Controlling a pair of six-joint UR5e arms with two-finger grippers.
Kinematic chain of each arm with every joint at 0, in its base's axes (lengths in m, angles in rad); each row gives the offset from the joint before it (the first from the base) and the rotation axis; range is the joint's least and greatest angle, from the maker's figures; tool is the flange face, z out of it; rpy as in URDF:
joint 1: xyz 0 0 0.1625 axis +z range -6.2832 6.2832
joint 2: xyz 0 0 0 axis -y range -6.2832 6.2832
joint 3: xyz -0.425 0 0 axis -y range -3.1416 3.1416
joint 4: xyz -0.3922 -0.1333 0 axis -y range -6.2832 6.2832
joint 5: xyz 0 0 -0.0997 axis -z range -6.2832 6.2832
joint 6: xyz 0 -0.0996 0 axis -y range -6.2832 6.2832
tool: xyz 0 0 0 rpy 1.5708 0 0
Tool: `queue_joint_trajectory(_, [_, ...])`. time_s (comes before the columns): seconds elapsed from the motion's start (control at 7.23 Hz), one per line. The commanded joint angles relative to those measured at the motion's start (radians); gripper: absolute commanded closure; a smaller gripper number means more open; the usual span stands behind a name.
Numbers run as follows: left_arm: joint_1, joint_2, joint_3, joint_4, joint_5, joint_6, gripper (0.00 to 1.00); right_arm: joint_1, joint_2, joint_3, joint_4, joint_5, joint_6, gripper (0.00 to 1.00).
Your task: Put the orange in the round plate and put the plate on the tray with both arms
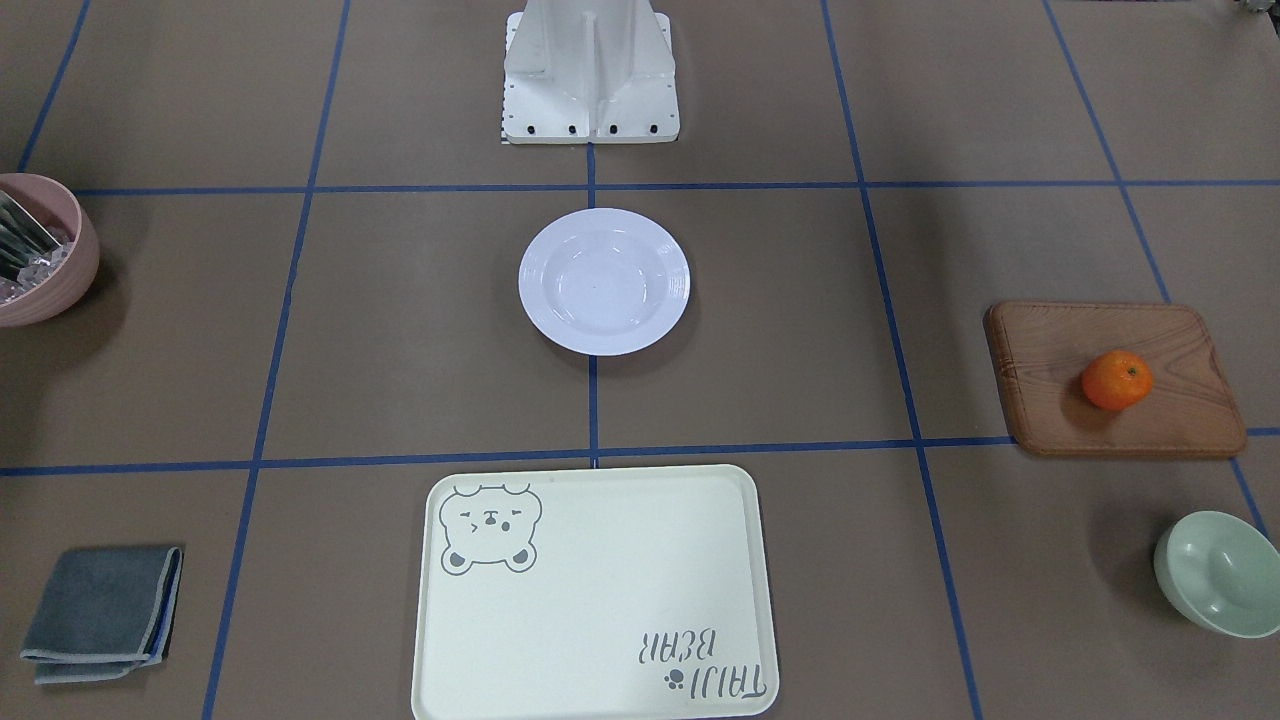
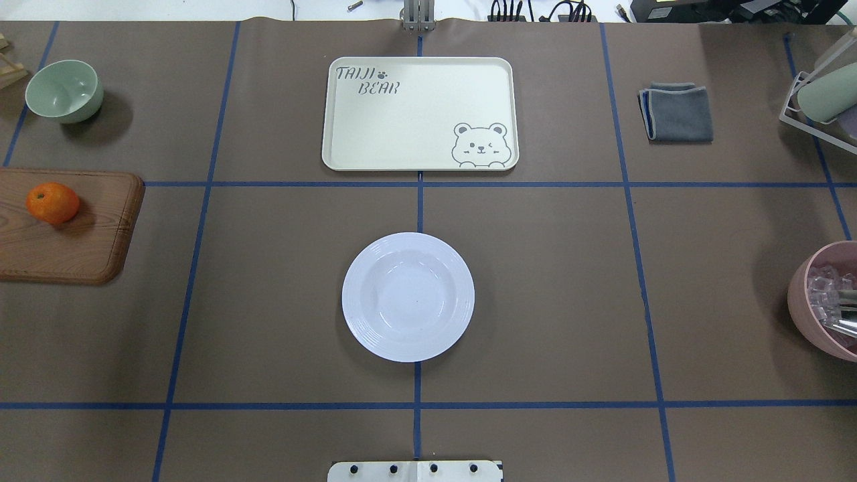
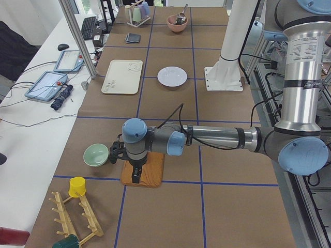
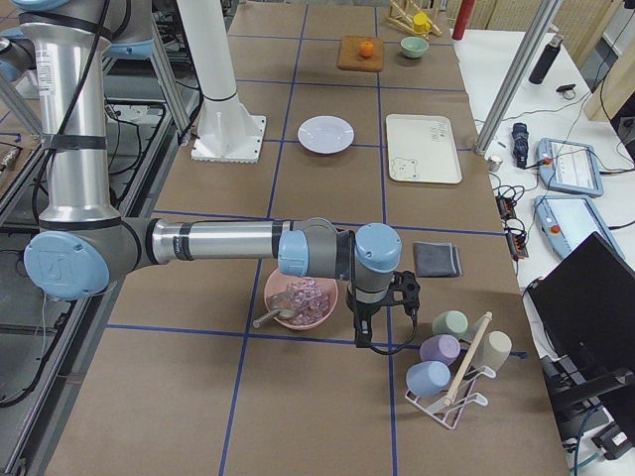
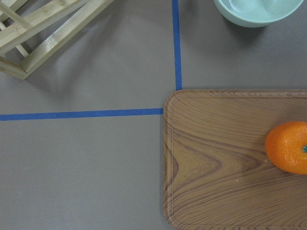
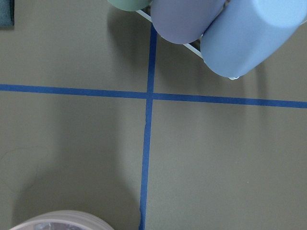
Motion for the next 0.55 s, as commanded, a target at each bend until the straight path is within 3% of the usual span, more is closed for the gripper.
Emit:
queue_joint_trajectory(0.0, [0.0, -0.002, 0.003, 0.0, -0.001, 0.0, 0.01, 0.0, 0.002, -0.002, 0.0, 0.003, 0.0, 0.0])
queue_joint_trajectory(0.42, [0.0, 0.0, -0.003, -0.002, -0.005, 0.002, 0.01, 0.0, 0.002, 0.002, 0.0, 0.003, 0.0, 0.0])
